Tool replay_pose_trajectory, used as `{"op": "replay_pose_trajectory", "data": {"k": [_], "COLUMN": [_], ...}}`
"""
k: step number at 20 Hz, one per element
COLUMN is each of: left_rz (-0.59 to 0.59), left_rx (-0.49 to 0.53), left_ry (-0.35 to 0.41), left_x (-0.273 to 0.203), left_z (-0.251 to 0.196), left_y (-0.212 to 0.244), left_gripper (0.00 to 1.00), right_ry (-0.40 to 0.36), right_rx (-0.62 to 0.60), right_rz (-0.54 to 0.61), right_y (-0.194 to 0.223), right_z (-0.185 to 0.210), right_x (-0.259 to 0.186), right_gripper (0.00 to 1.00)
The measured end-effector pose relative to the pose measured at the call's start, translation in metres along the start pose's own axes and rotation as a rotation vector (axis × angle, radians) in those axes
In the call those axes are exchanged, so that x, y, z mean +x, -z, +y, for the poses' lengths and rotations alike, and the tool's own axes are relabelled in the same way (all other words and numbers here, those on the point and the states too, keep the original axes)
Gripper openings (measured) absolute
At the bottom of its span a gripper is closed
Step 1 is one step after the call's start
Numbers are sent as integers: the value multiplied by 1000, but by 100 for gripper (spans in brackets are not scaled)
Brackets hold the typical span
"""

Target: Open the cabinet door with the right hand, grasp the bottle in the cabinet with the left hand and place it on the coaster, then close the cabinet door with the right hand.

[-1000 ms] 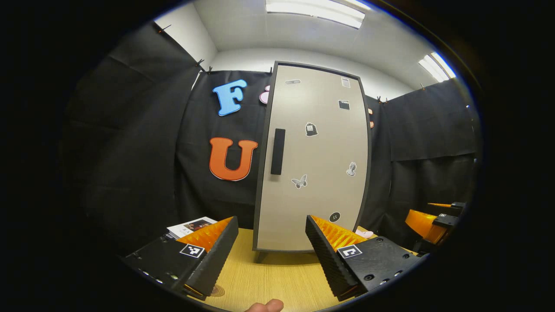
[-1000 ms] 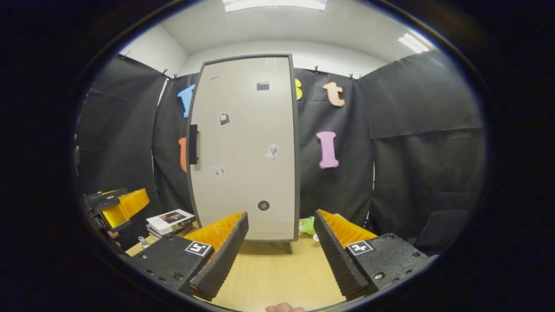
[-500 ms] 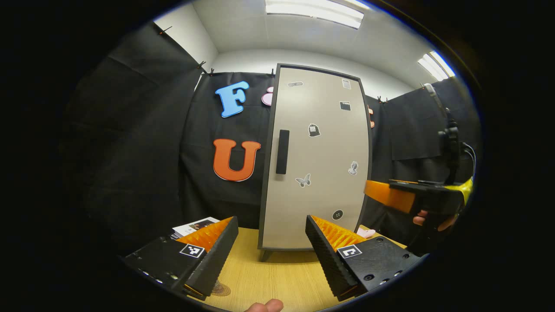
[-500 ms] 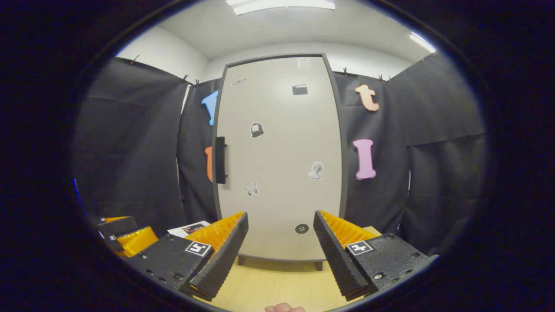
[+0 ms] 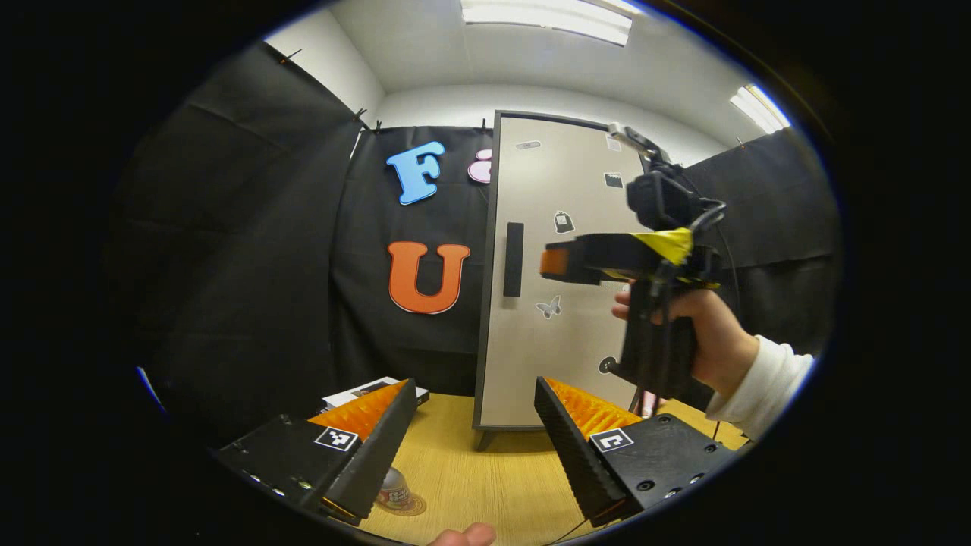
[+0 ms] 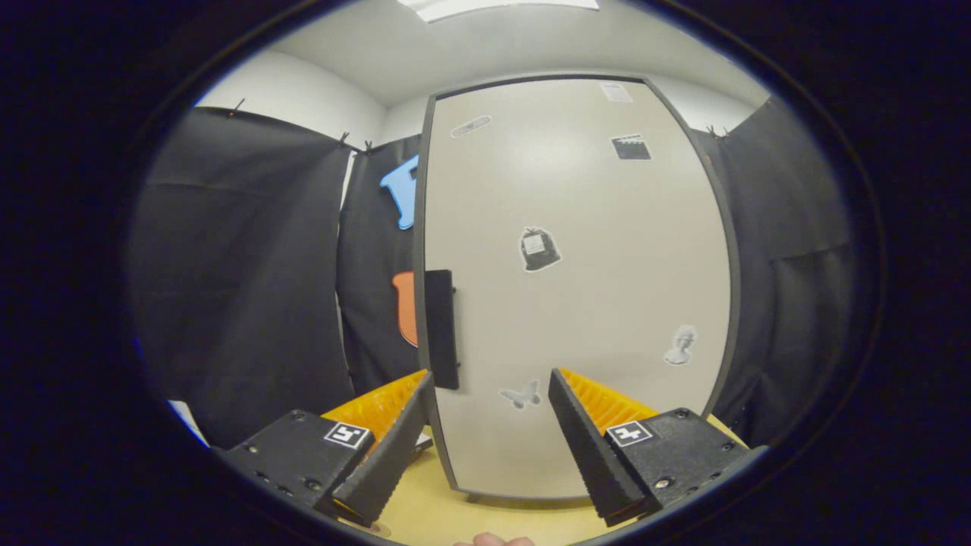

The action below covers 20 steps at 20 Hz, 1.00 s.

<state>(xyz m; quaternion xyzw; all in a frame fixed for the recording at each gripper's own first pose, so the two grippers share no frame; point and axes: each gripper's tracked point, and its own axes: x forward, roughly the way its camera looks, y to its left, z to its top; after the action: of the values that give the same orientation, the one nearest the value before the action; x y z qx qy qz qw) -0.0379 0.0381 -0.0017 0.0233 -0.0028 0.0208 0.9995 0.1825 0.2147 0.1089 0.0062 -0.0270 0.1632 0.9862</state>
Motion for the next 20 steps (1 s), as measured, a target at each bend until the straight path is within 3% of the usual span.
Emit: {"op": "replay_pose_trajectory", "data": {"k": [5,12,18,19,20], "left_rz": [3,0,3,0,-1], "left_rx": [0,-7,-13,-14,-15], "left_ry": [13,0,-13,-14,-15], "left_x": [-2,-2,1,1,1], "left_z": [9,26,38,38,39], "left_y": [5,2,3,2,2], "left_gripper": [95,95,95,95,95], "right_ry": [3,64,98,109,112], "right_rx": [-16,-19,-38,-40,-36], "right_rz": [25,55,61,70,69], "right_y": [-2,-1,-4,-2,-1], "right_z": [25,32,33,31,32], "right_x": [45,86,99,103,103], "right_gripper": [97,96,77,67,70]}}
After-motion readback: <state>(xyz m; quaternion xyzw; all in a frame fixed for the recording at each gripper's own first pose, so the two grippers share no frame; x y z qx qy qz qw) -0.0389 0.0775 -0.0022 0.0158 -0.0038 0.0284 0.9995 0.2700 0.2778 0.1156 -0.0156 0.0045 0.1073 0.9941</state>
